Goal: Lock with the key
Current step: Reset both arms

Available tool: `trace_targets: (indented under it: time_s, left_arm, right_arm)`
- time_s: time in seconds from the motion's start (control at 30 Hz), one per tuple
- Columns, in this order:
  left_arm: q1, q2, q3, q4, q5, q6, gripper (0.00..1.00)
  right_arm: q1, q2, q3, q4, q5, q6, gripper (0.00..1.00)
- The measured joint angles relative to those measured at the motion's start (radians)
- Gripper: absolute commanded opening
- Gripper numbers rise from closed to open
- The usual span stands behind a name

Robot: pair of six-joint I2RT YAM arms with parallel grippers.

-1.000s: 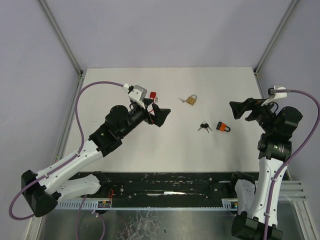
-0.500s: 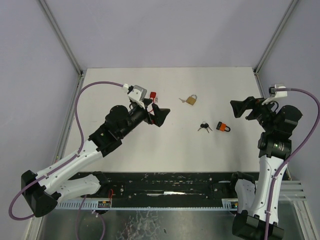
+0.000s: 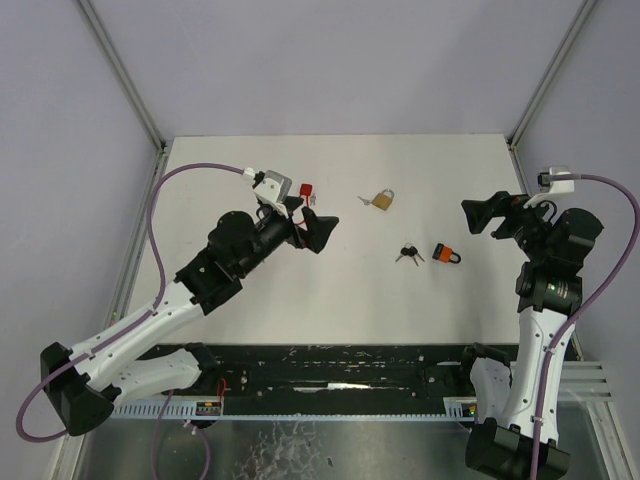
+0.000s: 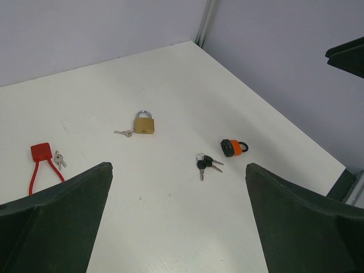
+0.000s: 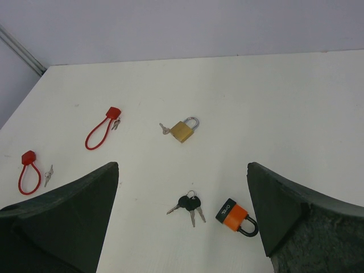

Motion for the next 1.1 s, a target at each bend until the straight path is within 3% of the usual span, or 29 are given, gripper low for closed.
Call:
trace_targets:
  time_s: [1.1]
  left_arm:
    - [0.004,0.066,0.003,-0.024,0.013,0.005,1.00]
  right_arm:
    - [0.000,0.004,-0.026,0.023,-0.005,0.000,1.00]
